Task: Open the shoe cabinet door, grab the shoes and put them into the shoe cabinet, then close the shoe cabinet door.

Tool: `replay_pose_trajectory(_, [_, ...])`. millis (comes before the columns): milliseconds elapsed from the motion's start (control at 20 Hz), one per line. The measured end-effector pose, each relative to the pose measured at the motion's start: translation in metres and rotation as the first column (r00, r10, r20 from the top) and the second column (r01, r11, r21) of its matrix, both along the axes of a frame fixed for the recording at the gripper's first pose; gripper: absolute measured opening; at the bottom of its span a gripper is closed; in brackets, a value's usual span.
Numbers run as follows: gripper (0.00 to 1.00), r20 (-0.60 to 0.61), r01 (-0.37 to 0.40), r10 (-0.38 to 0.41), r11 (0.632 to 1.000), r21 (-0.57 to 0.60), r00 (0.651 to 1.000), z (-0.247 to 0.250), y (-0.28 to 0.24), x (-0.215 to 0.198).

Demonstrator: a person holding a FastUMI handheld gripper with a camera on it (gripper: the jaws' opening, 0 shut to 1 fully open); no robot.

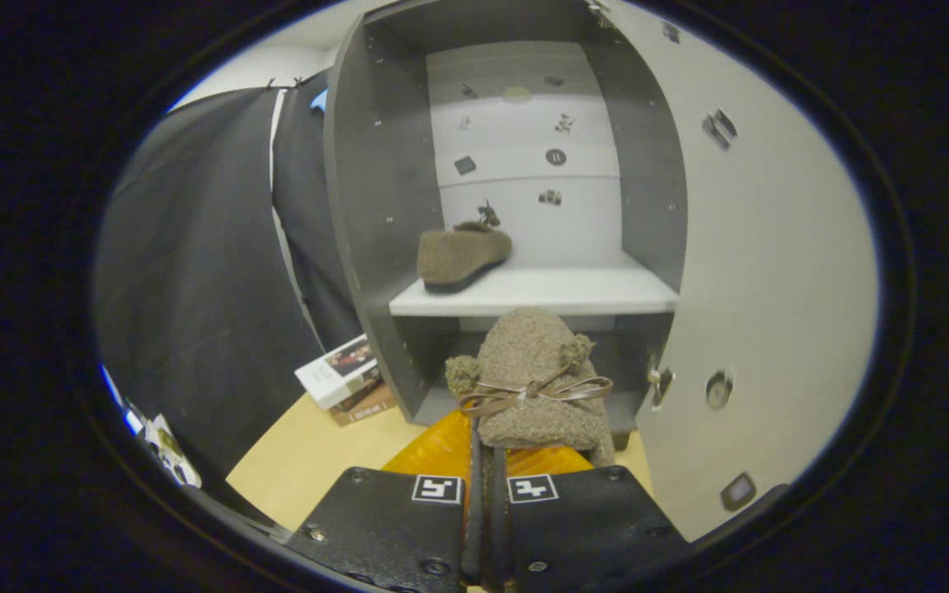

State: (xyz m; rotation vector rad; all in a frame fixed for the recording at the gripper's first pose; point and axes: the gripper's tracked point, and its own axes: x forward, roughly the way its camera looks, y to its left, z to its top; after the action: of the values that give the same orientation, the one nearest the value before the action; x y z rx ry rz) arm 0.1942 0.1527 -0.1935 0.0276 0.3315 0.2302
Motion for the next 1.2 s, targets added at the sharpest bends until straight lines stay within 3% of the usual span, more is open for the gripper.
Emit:
replay_pose_trajectory(350, [0.08,0.125,0.069,-0.067,0.998,-0.01,0.99,0.087,0.002,0.098])
replay_pose_trajectory(600, [0.07,0.128,0.107,-0.102,0.994,-0.035,0.986,0.108,0.005,0.183])
replay_pose_trajectory(900, [0.07,0.041,0.179,-0.178,0.983,-0.043,0.983,0.094,-0.003,0.265])
replay_pose_trajectory(1200, [0.12,-0.098,0.203,-0.217,0.97,-0.136,0.971,0.053,-0.014,0.287])
